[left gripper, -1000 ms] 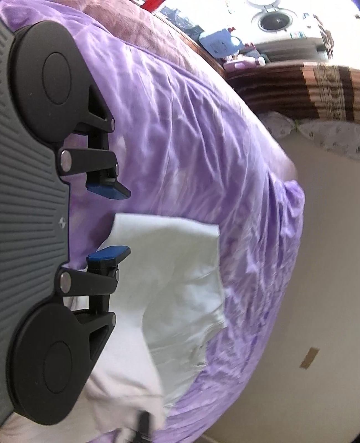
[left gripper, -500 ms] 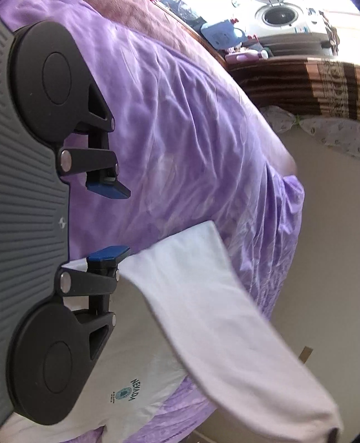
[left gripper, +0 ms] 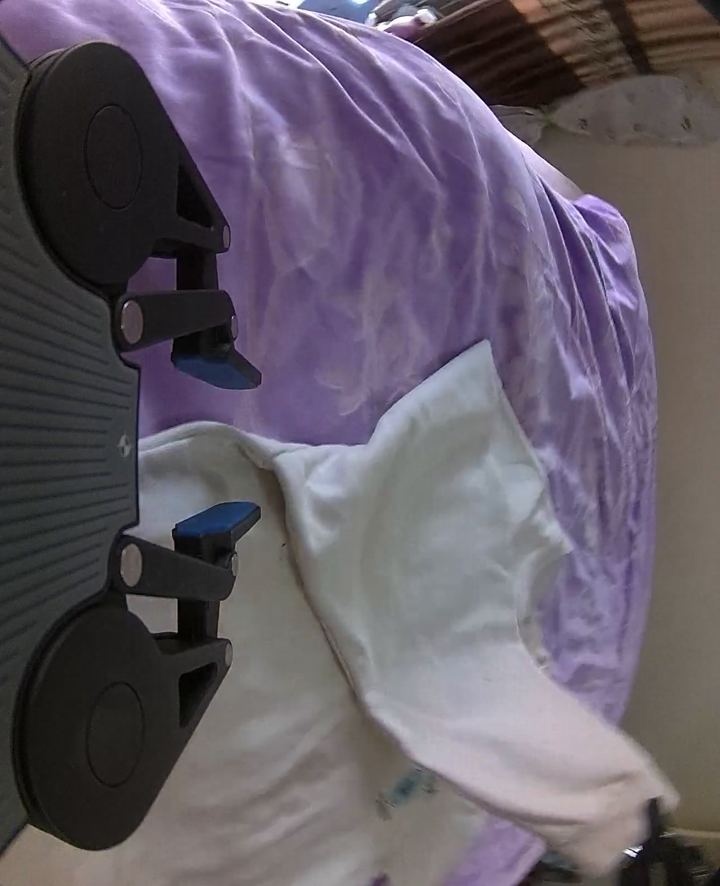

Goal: Fold small clothes
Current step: 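Lift the held sleeve with the right gripper and fold it across the body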

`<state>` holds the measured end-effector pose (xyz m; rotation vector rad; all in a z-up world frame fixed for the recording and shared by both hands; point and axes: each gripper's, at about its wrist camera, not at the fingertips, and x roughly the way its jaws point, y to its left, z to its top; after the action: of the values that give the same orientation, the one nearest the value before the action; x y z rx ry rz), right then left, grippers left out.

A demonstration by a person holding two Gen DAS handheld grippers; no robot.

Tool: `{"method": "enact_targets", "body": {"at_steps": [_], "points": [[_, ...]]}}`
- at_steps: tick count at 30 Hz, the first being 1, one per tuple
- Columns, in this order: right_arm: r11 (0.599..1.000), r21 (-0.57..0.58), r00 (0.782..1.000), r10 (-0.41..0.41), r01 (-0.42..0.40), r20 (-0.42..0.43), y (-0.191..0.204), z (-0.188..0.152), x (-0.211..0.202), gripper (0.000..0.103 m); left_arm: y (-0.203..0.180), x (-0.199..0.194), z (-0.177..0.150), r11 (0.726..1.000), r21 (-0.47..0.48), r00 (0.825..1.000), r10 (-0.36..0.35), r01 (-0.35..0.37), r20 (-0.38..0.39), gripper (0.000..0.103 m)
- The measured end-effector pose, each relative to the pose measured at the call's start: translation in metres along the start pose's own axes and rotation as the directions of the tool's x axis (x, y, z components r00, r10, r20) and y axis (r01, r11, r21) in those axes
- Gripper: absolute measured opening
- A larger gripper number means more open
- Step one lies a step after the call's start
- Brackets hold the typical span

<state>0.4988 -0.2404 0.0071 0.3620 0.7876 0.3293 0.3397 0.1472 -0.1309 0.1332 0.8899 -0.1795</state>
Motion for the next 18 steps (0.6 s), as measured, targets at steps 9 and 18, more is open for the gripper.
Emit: {"method": "enact_targets", "body": {"at_steps": [9, 18], "points": [[0.958, 0.271, 0.989, -0.063, 0.097, -0.133, -0.127, -0.085, 0.052, 0.001, -0.030, 0.018, 0.004, 0.988, 0.118, 0.994, 0.095, -0.102, 0.058, 0.026], [0.975, 0.205, 0.995, 0.075, -0.086, 0.060, -0.094, -0.054, 0.000, 0.000, -0.016, 0.007, -0.002, 0.981, 0.063, 0.980, 0.178, -0.184, 0.086, 0.007]]}}
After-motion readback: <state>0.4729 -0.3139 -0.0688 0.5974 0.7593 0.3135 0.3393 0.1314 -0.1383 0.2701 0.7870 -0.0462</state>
